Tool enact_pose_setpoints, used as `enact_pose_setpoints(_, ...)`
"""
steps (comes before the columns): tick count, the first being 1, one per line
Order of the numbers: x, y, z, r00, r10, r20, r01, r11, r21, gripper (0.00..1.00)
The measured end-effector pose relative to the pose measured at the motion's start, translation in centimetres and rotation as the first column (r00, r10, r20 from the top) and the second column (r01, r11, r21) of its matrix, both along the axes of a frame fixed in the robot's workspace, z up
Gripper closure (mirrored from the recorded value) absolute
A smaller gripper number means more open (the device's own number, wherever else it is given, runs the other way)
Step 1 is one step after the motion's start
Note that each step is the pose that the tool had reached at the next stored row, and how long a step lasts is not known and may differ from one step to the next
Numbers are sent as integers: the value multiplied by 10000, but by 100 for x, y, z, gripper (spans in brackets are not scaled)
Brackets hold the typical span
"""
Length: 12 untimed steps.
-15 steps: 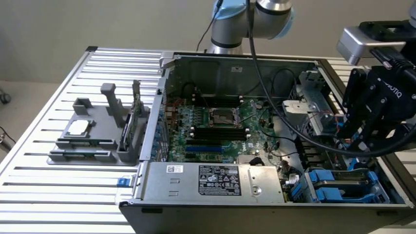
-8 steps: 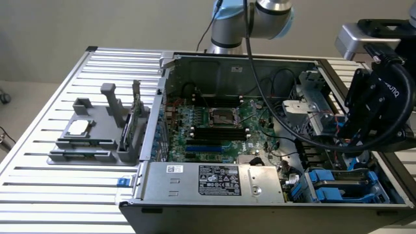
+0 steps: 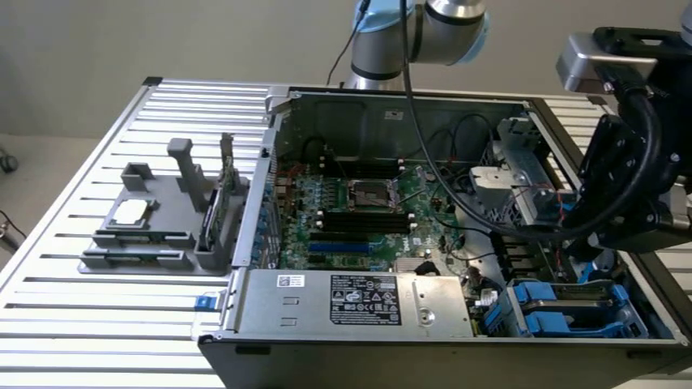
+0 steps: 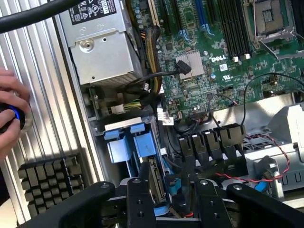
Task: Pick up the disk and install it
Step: 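Insert the first disk wire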
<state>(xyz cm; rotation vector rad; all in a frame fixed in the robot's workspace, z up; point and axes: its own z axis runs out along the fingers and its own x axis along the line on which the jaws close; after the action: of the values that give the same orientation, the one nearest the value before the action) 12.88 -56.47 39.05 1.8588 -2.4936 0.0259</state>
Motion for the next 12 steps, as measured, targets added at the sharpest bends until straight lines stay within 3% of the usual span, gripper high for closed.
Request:
enact_pose_setpoints(6,0,0,0,9953,-971,0,971,9953,0,60)
enact_pose_setpoints(12,0,0,0,9809,-1944,0,1944,9809,1,60)
